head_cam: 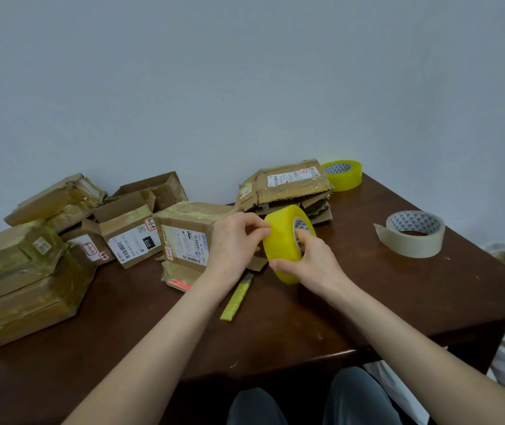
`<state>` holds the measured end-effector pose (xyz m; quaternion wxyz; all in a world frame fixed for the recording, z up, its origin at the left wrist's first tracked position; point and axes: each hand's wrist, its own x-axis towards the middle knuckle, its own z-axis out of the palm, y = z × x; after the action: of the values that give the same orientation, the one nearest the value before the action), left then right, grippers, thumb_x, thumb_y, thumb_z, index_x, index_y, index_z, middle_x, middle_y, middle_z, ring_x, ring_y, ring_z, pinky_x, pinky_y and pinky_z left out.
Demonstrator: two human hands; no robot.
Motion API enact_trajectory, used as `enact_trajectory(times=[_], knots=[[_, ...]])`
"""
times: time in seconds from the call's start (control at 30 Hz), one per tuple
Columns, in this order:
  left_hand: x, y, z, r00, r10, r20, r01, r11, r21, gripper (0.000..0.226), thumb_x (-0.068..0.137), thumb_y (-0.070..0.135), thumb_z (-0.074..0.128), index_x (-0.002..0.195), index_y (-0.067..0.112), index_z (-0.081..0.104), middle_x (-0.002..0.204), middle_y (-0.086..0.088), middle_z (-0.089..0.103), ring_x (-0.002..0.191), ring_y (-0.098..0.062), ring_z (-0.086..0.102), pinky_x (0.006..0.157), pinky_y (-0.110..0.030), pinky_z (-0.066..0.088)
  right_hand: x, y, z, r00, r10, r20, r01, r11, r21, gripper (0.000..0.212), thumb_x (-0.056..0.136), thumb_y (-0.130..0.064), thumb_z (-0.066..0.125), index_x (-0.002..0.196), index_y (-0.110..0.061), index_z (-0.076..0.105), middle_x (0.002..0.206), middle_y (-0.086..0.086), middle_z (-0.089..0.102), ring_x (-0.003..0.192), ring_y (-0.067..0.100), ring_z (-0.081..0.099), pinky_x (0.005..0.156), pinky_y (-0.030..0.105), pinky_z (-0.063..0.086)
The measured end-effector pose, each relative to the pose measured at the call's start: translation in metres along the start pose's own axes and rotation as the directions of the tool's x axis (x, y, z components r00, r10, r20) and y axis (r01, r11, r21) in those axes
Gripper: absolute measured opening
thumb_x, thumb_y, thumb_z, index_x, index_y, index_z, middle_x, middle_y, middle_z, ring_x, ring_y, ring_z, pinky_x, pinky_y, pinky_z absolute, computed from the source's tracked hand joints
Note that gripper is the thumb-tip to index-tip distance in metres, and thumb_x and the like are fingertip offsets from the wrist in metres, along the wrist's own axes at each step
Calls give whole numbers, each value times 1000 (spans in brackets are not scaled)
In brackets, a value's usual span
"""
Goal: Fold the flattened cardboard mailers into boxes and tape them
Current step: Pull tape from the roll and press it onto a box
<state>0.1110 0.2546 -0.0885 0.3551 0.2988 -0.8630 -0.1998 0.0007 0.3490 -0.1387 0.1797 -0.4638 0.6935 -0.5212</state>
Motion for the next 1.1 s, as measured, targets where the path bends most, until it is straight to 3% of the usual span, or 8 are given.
enact_trajectory(times=[0.23,0.43,0.6,0.7,0.8,0.87,1.0,1.1], knots=[[-2,2,5,997,82,5,-82,989,124,14,89,15,62,79,24,59,88,6,62,84,-12,59,76,-25,47,3,4,-4,999,29,19,-30,999,27,55,77,-34,78,124,-17,53,112,-2,60,105,18,57,86,35,49],[-5,13,-6,992,122,-21,-122,992,-21,14,86,12,64,77,22,66,64,9,65,63,-2,61,63,-20,49,9,10,-12,998,54,-10,-53,993,107,50,79,-38,76,121,-18,58,110,0,63,101,19,60,83,36,50],[-6,19,-12,928,359,-103,-348,931,112,8,85,22,67,85,21,74,74,15,68,66,-2,61,61,-21,51,11,10,-12,998,63,-3,-62,989,134,41,81,-38,74,115,-19,60,105,0,65,96,17,62,85,41,52],[-2,26,-15,881,453,-138,-399,867,299,33,87,44,54,113,31,68,75,11,72,62,-11,65,55,-28,52,11,9,-16,998,62,11,-63,985,159,39,83,-35,73,118,-21,60,106,-2,67,98,15,63,85,37,51],[15,30,-25,906,370,-203,-300,903,309,55,92,43,54,144,35,36,91,7,67,65,-12,62,60,-32,53,9,10,-16,998,49,42,-56,977,204,42,83,-31,74,121,-22,60,109,-5,68,99,12,65,88,36,53],[27,29,-25,946,299,-125,-250,919,305,55,92,38,55,144,30,38,107,1,56,83,-14,59,75,-35,54,8,11,-14,998,27,53,-37,979,199,43,81,-32,75,120,-22,61,108,-4,69,98,13,65,88,38,53],[25,20,0,937,161,310,-249,930,272,56,92,42,56,143,24,42,137,3,48,125,-12,45,100,-24,36,5,6,-14,999,-27,18,26,995,100,53,63,-56,67,104,-23,61,91,-1,68,84,18,63,76,42,52],[15,8,11,952,225,209,-254,959,125,45,90,36,61,133,24,55,134,8,55,121,-7,50,97,-19,39,6,9,-17,998,-55,-2,55,998,34,53,60,-60,60,101,-27,59,89,-4,66,84,17,62,74,42,51]])
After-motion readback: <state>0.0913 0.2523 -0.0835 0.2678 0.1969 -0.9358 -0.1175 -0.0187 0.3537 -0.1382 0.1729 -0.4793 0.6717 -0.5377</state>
